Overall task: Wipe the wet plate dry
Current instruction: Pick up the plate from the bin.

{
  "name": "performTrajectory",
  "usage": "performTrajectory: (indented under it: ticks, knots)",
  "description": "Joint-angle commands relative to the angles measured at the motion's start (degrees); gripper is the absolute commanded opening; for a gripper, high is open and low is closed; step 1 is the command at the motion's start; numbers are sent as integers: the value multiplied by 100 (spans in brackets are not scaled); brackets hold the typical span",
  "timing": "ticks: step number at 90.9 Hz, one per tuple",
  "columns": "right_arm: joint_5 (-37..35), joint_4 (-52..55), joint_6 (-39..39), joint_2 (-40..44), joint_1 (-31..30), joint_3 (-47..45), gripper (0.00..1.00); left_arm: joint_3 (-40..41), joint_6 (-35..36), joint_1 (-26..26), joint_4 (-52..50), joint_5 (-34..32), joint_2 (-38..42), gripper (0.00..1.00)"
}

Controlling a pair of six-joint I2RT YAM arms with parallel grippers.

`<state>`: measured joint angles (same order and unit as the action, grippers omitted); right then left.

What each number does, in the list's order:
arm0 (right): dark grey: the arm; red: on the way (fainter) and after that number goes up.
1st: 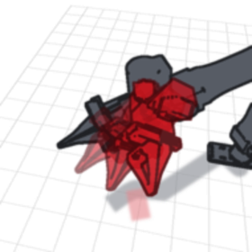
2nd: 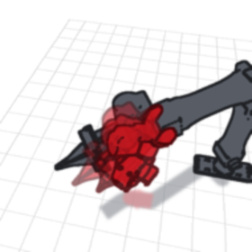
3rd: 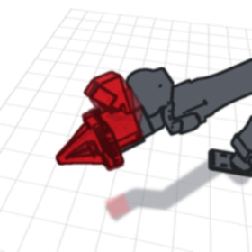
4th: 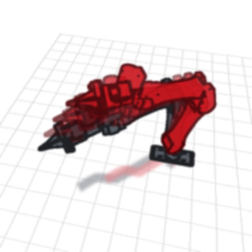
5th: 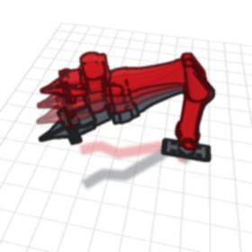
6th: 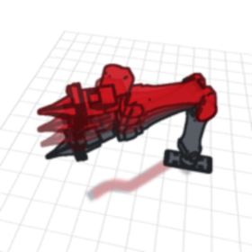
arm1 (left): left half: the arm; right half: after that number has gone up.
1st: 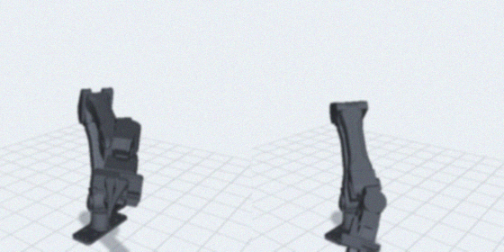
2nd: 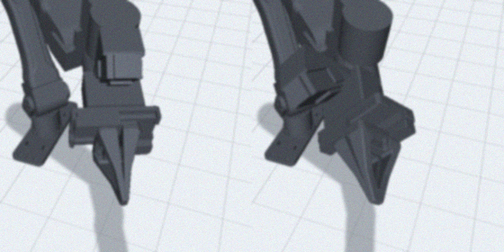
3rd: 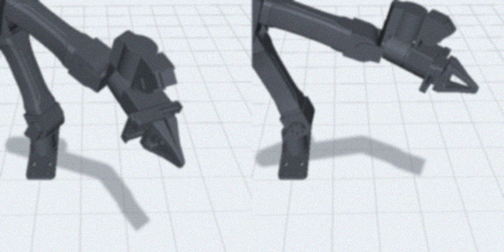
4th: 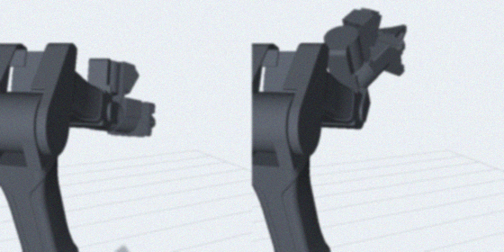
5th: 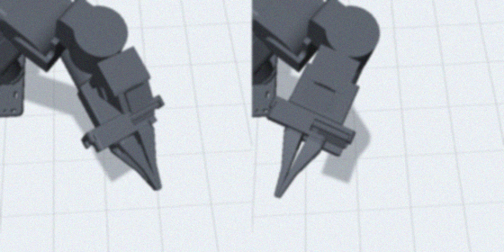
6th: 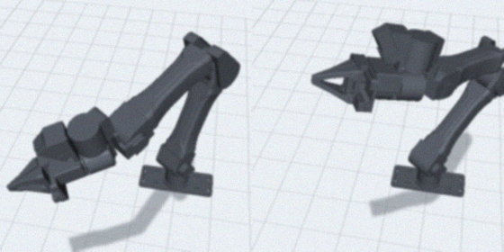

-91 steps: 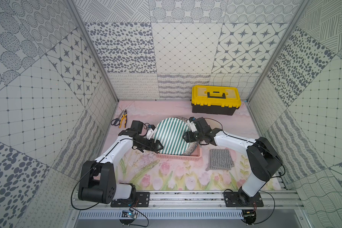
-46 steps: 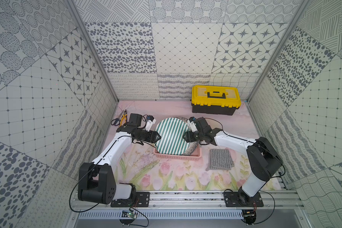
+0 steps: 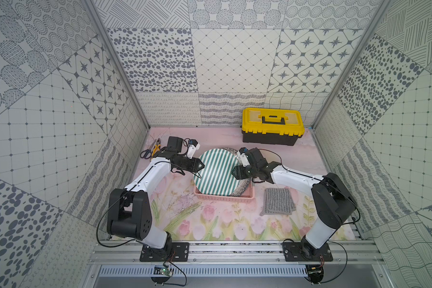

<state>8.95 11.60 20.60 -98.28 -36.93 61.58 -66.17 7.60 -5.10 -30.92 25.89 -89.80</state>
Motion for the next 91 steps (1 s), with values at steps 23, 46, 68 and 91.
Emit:
performTrajectory:
  ticks: [23, 46, 68, 91]
  knots:
    - [356, -148, 67, -331, -53, -50, 64, -190, 346, -92, -71, 666, -294, 34]
    - [311, -187, 84, -269, -51, -42, 64, -236, 330, -105, -147, 611, -270, 10]
    - [204, -237, 124, -28, -55, -41, 64, -267, 256, -114, -264, 619, 39, 0]
    - [-205, -68, 387, 1085, 118, -174, 78, -399, -86, -116, -576, 1060, 753, 0]
